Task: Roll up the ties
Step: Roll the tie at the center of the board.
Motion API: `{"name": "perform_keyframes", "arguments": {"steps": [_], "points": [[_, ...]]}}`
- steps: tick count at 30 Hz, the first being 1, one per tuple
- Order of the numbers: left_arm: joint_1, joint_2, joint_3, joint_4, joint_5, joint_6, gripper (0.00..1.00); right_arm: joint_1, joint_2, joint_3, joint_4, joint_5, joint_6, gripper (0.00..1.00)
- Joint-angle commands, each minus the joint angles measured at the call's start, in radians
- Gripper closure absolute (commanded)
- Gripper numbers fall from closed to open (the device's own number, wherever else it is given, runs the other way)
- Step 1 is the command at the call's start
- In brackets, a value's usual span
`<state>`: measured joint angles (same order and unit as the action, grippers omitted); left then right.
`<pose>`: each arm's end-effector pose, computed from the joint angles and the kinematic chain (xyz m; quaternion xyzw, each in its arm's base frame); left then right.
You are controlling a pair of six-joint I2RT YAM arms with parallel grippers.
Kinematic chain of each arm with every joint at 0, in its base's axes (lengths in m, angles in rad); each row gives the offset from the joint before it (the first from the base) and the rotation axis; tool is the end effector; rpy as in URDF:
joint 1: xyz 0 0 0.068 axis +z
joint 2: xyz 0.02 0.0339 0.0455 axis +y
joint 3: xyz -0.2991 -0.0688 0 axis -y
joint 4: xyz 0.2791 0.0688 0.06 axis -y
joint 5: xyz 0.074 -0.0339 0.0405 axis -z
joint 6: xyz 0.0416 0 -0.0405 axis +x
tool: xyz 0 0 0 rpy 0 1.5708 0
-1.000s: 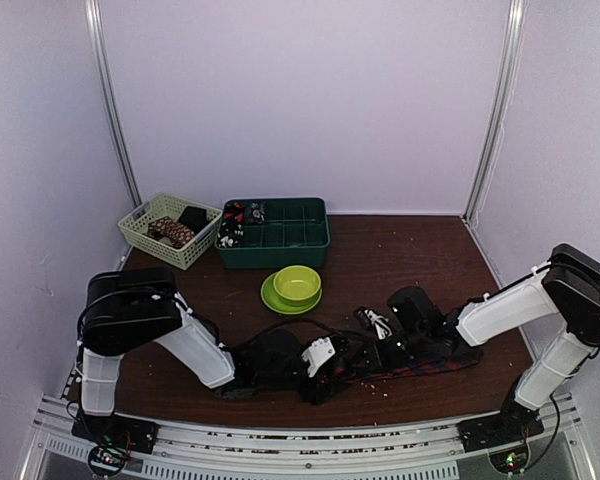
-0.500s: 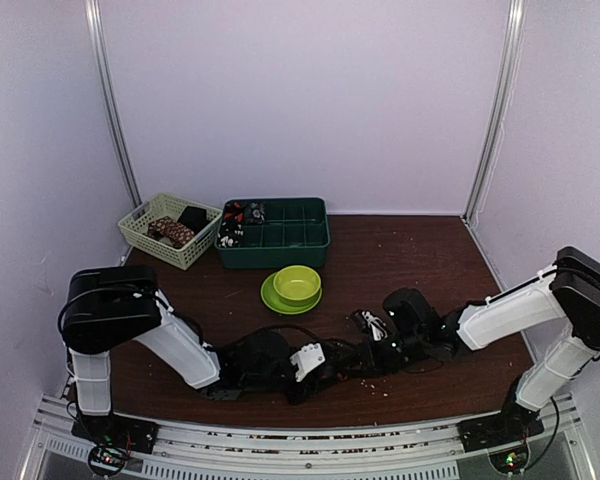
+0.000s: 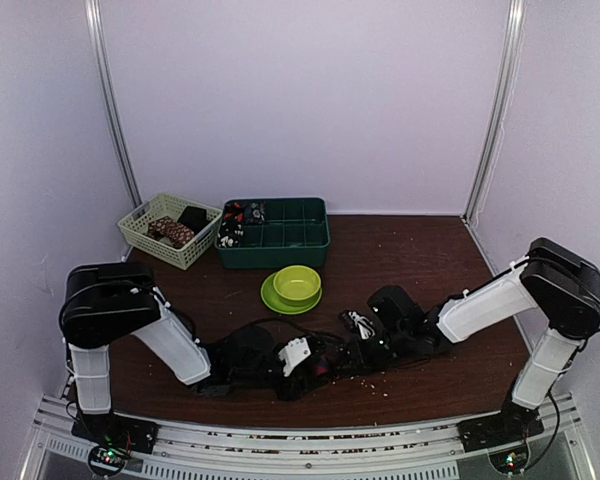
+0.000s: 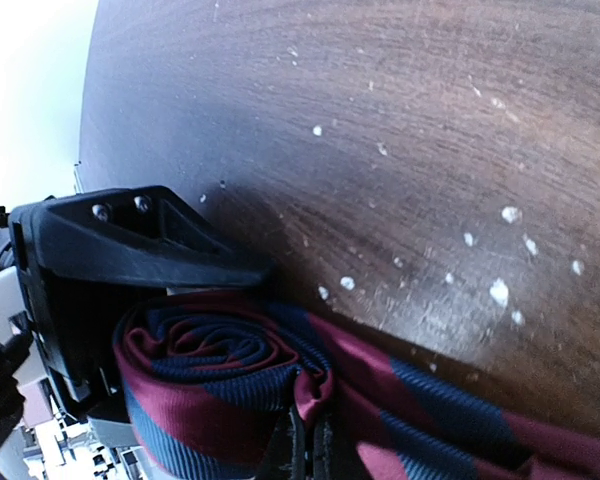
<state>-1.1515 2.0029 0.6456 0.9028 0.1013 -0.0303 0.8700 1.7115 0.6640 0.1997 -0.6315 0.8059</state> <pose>0.1454 -0.3367 0.0744 0.4731 0.7032 -0.3303 0.4153 0.1905 0.2639 0.1172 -0.1383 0.8852 0.4442 0.0090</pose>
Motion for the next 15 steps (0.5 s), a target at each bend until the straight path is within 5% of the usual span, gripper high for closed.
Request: {"name": "perform_keyframes", "arguments": {"steps": [1,10,15], "points": [[0.012,0.009,-0.029,0.096,0.03,-0.069,0.35,-0.002,0.086,-0.037,-0.039,0.013,-0.028,1.0],[0.01,0.121,0.067,0.213,0.058,-0.155,0.33,-0.012,0.143,-0.046,0.027,0.004,-0.01,1.0],[0.01,0.126,0.073,0.128,0.002,-0.16,0.63,-0.014,0.109,-0.059,0.038,0.0,0.006,1.0]]}}
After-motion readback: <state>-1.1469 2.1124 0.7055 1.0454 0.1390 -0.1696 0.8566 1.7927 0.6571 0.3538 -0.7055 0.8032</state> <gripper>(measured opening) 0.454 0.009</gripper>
